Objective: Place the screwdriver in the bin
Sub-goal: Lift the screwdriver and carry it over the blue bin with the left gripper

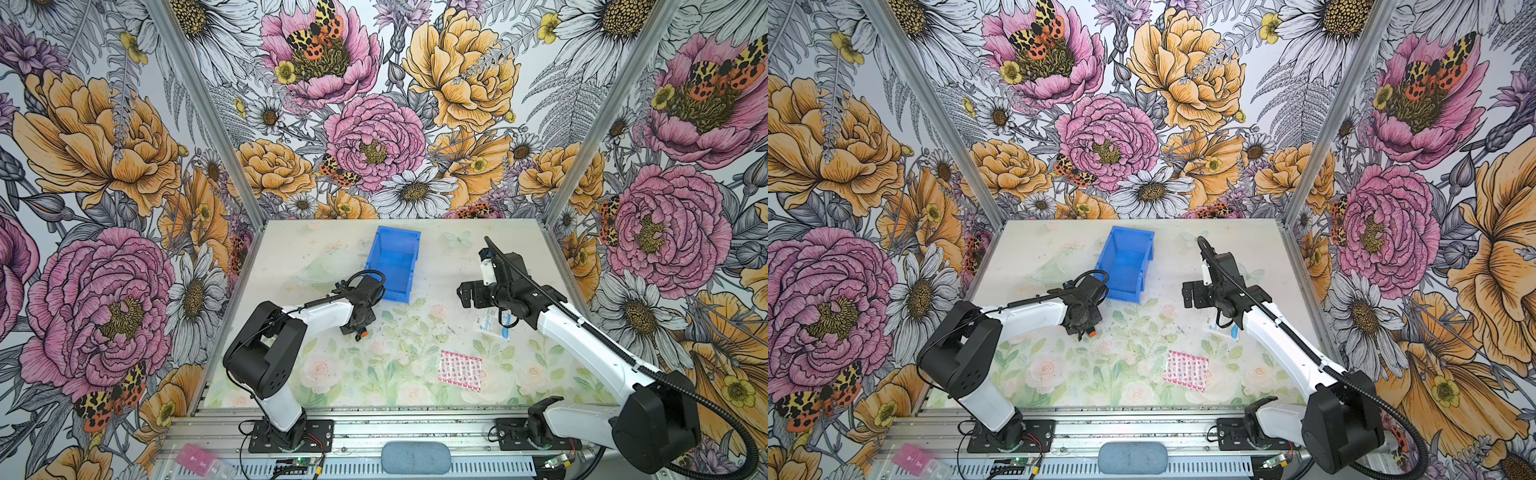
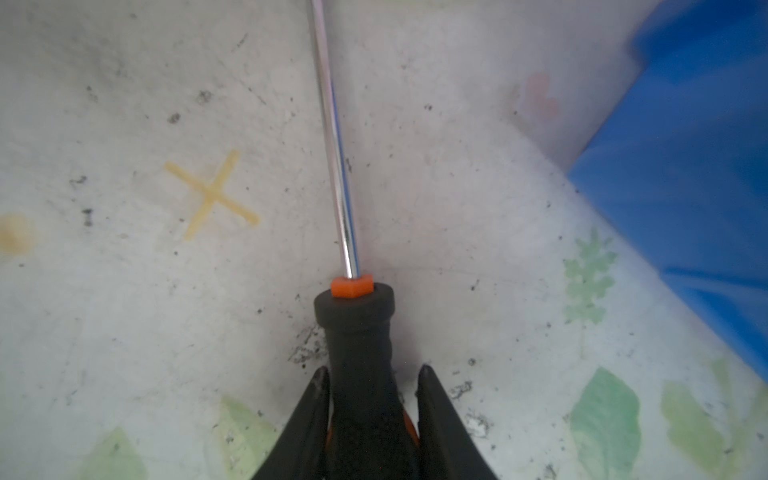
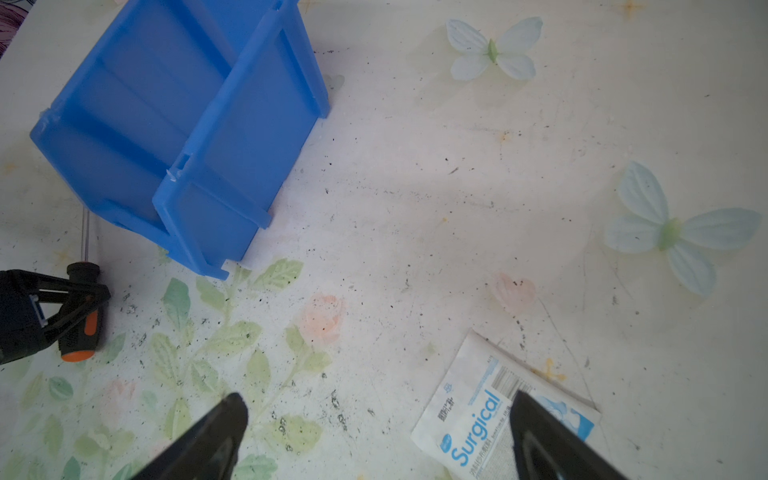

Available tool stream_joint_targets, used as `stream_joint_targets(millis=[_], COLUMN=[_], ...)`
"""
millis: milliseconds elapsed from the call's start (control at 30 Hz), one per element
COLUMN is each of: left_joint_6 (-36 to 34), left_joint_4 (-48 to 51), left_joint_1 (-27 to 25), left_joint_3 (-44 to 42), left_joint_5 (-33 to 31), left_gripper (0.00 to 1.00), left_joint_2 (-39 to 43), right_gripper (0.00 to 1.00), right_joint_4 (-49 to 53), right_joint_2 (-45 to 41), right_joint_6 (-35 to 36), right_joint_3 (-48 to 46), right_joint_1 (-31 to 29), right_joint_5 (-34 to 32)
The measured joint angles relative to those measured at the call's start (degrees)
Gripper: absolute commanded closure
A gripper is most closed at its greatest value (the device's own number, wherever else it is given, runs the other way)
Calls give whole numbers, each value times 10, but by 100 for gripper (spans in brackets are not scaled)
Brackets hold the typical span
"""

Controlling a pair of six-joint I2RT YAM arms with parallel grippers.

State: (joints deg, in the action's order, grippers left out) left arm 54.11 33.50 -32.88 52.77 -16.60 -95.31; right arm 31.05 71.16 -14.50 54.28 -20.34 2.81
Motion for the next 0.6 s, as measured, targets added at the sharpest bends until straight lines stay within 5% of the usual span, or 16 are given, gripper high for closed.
stream_joint_targets(millis=[300,600], left_joint_6=[-21,-123], left_joint_4=[32,55], left_joint_1=[1,4], left_joint_3=[2,82], left_joint_5=[-15,-22], left_gripper=[89,88], left_joint_2=[104,133], right_gripper=[1,0], right_joint_4=[-2,-2], right_joint_2=[-1,-1], right_joint_6=[18,20], right_joint_3=[22,22], right_joint_1=[-3,-4], right_joint_5=[15,21])
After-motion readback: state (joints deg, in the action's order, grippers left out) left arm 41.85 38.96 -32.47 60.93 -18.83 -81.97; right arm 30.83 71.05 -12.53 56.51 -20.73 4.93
